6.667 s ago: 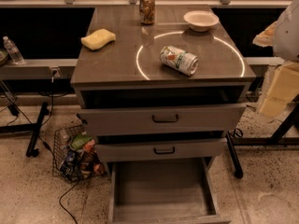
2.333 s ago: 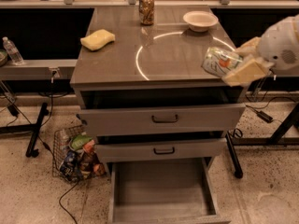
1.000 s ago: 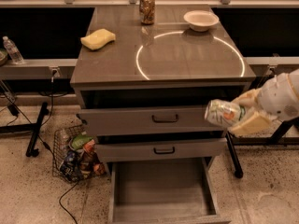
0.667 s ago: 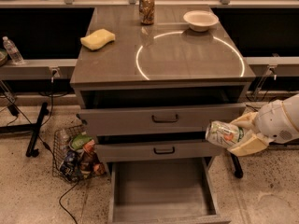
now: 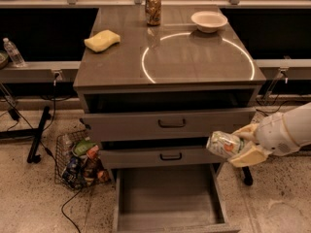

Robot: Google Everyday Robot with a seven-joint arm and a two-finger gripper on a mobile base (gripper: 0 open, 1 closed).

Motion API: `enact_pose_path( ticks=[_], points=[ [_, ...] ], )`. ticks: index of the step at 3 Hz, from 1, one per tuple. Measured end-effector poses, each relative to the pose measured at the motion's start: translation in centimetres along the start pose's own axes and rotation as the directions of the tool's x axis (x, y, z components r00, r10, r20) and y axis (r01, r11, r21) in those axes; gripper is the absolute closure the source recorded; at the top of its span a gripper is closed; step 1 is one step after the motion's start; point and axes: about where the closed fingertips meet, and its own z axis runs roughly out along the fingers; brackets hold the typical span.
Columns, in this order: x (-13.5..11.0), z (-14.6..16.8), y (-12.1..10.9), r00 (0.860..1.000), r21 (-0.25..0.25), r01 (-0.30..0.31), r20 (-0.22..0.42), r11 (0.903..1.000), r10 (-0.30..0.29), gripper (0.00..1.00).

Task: Place 7up can into bottom drawer

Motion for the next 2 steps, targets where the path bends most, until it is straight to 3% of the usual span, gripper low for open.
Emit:
enact_pose_path(
  ticks=[1,2],
  points=[
    [1.2,7.2,0.9,0.995,-0.019,-0.079,0.051,0.9967,0.080,1.00],
    [4.1,17.4,0.1,0.989,-0.018,-0.120,0.084,0.9926,0.121,1.00]
  ],
)
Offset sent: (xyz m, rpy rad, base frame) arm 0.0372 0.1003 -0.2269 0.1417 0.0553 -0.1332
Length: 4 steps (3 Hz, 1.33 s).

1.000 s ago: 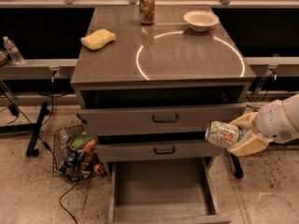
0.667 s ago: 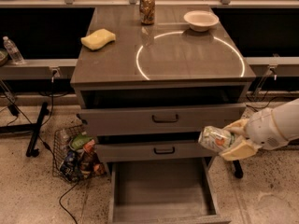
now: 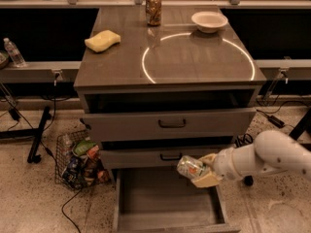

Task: Place 7up can into bottom drawer

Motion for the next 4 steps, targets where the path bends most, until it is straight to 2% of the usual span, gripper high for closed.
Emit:
enact_pose_path(
  ticks=[1,2,3,4],
  points=[
    [3.1,5.8,-1.7,1.000,0.020,-0.019,0.010,0.9996,0.019,1.00],
    [3.1,5.8,-1.7,1.000,0.020,-0.019,0.010,0.9996,0.019,1.00],
    [6.1,8.6,-2.1,0.999,0.039,-0.031,-0.021,0.9987,0.032,1.00],
    [11.4,11.8,-3.7,0.996,0.062,-0.075,-0.052,0.9952,0.078,1.00]
  ],
)
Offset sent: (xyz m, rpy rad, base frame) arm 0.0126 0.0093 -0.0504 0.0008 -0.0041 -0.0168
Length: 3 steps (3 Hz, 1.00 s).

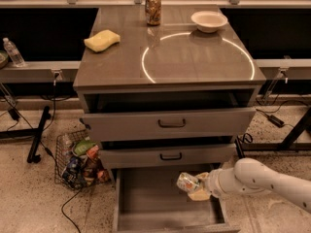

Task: Place 7up can into bottom drawer

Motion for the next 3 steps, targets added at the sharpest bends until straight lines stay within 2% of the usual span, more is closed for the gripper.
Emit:
enact_pose_path(
  ticks=[2,3],
  points=[
    [9.4,6.1,-4.1,0.996,0.009,-0.071,-0.045,0.9974,0.071,1.00],
    [12.4,9.1,-5.5,0.994,-0.011,-0.103,-0.035,0.9946,0.103,1.00]
  ],
)
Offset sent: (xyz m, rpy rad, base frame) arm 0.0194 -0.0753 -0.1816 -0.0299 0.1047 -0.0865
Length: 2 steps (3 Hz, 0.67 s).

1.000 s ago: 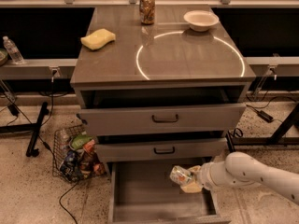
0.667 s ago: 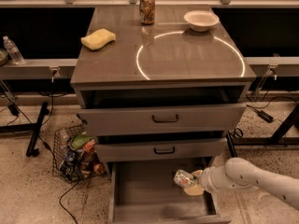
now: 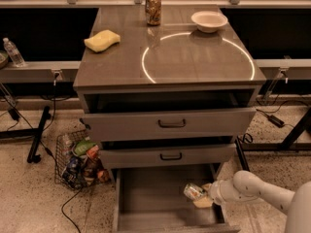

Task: Place 7up can into bottom drawer

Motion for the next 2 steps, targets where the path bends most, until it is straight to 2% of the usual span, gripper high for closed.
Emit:
enact_pose_path(
  ticks=[2],
  points=[
    [1.6,6.4,-1.1,0.999,-0.053,-0.024,0.028,0.9983,0.025,1.00]
  ],
)
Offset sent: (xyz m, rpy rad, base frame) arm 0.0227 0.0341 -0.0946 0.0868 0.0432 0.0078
